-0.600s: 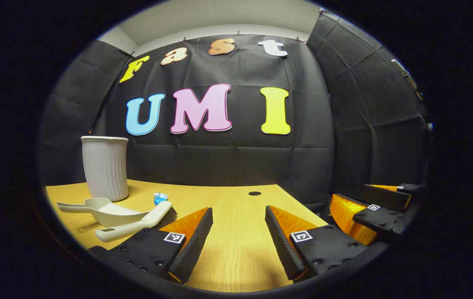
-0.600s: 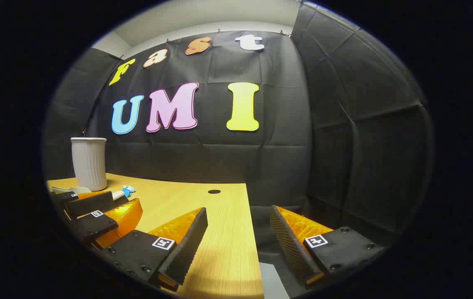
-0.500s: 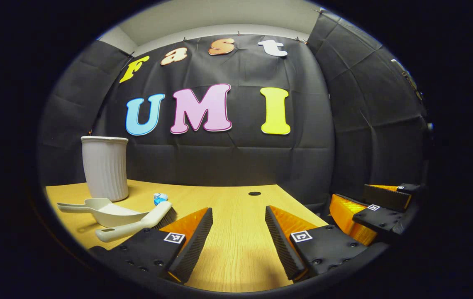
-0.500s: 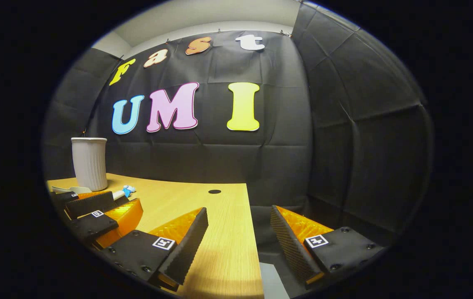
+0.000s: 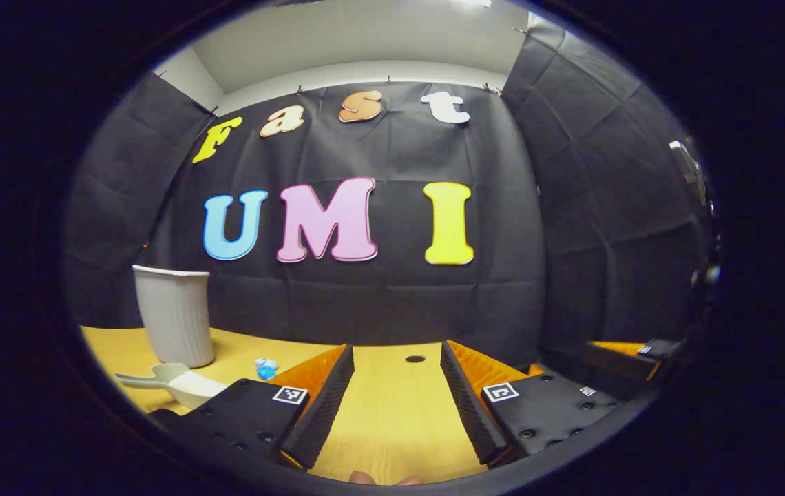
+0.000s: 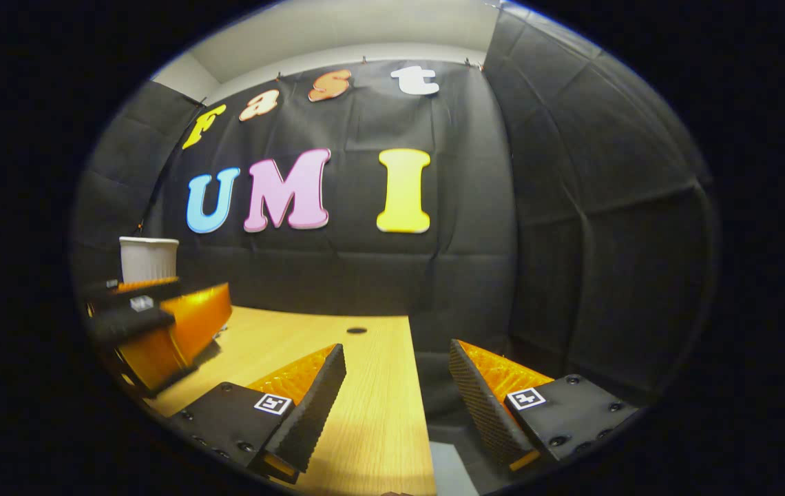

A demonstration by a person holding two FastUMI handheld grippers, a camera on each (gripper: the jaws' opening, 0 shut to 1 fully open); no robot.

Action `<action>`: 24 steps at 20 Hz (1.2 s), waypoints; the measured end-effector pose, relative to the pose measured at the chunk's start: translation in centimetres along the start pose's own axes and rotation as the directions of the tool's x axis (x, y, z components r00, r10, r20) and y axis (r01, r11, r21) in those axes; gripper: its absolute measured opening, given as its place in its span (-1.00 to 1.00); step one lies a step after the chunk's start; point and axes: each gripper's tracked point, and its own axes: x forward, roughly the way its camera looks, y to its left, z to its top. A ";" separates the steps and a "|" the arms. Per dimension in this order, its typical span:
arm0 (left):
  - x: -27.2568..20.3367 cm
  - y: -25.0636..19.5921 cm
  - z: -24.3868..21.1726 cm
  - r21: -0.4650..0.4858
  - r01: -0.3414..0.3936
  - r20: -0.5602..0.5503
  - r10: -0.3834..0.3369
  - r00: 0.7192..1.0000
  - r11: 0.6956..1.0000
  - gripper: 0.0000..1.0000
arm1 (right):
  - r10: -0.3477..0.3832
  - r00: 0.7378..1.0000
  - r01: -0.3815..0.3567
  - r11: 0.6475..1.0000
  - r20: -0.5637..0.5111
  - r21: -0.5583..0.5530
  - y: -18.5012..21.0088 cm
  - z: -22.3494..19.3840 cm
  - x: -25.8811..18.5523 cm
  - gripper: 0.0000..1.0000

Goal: Pick up the small broom and dustpan from the desktop, sweep the trash into the dustpan with the broom, and then empty the trash into the garbage bin.

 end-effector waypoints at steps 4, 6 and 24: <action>-10.1 9.1 6.5 0.015 -0.070 -0.067 0.071 0.995 0.997 0.51 | 0.008 1.000 -0.006 0.994 -0.015 0.109 4.7 10.8 -5.7 0.92; -15.2 15.7 8.3 0.035 -0.162 -0.137 0.165 0.977 0.986 0.50 | 0.017 1.000 -0.017 0.994 -0.001 0.104 9.3 15.2 -9.5 0.91; -16.9 38.6 11.9 0.048 -0.077 -0.111 0.082 0.990 0.996 0.50 | 0.005 1.000 -0.005 1.000 0.030 -0.009 34.8 21.1 -10.9 0.93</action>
